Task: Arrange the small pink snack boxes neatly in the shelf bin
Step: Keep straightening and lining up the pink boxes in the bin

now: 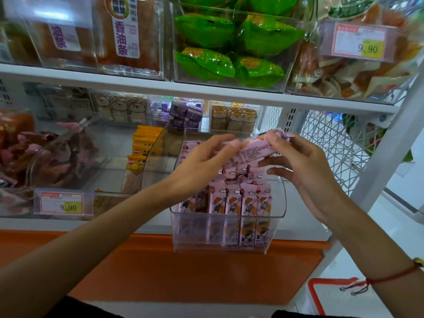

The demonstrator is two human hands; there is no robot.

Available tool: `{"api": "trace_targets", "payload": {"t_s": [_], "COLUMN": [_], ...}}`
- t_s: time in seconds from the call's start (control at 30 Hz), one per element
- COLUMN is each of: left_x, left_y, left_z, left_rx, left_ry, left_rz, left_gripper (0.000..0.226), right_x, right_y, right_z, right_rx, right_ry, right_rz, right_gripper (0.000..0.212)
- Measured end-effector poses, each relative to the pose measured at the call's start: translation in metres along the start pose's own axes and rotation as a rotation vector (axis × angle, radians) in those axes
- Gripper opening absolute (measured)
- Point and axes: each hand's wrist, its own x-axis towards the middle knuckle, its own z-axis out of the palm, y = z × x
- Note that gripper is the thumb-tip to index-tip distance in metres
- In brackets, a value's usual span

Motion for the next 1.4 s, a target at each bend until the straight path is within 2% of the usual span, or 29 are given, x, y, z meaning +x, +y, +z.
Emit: {"api": "trace_targets", "payload": {"t_s": [0.07,0.17,0.27,0.33,0.4,0.47,0.57,0.63,0.77,1.0,1.1,1.2,1.3,1.4], "left_x": [0.003,0.005,0.009,0.013,0.015,0.014,0.01,0.009,0.007,0.0,-0.001,-0.002,-0.003,-0.003], "left_y": [-0.001,-0.005,-0.012,-0.016,-0.021,-0.025,-0.029,-0.03,-0.029,-0.029,-0.029,-0.029,-0.029,-0.029], "left_z": [0.0,0.008,0.021,0.026,0.028,0.031,0.034,0.032,0.024,0.022,0.021,0.018,0.014,0.014], "left_rx": [0.068,0.073,0.107,0.187,0.32,0.509,0.835,0.955,0.914,0.836,0.816,0.798,0.796,0.785], "left_ry": [0.002,0.108,0.234,0.302,0.256,0.099,-0.099,-0.13,-0.163,-0.131,-0.084,-0.03,0.025,-0.007], "left_rz": [0.007,0.071,0.104,0.049,-0.005,0.015,0.117,0.163,0.168,0.171,0.172,0.156,0.143,0.15], "left_gripper": [0.034,0.029,0.043,0.06,0.06,0.047,0.047,0.048,0.044,0.038,0.036,0.033,0.027,0.026], "right_x": [0.003,0.005,0.007,0.009,0.014,0.017,0.023,0.028,0.037,0.062,0.063,0.061,0.061,0.057], "right_y": [0.0,0.005,0.01,0.01,0.009,0.012,0.02,0.025,0.03,0.023,0.033,0.043,0.04,0.031], "right_z": [-0.003,-0.007,-0.012,-0.019,-0.027,-0.031,-0.024,-0.017,-0.008,-0.004,0.0,0.002,-0.001,-0.008], "right_rx": [0.085,0.123,0.0,-0.073,-0.174,-0.261,-0.303,-0.413,-0.727,-0.993,-1.275,-1.439,-1.442,-1.351], "right_ry": [-0.045,-0.05,0.026,0.15,0.312,0.375,0.297,0.245,0.096,-0.296,-0.365,-0.489,-0.555,-0.477], "right_rz": [0.056,0.104,0.06,-0.023,-0.107,-0.133,-0.128,-0.159,-0.201,-0.146,-0.249,-0.319,-0.315,-0.348], "right_gripper": [0.05,0.048,0.026,0.021,0.015,0.013,0.031,0.036,0.034,0.024,0.021,0.021,0.025,0.024]}}
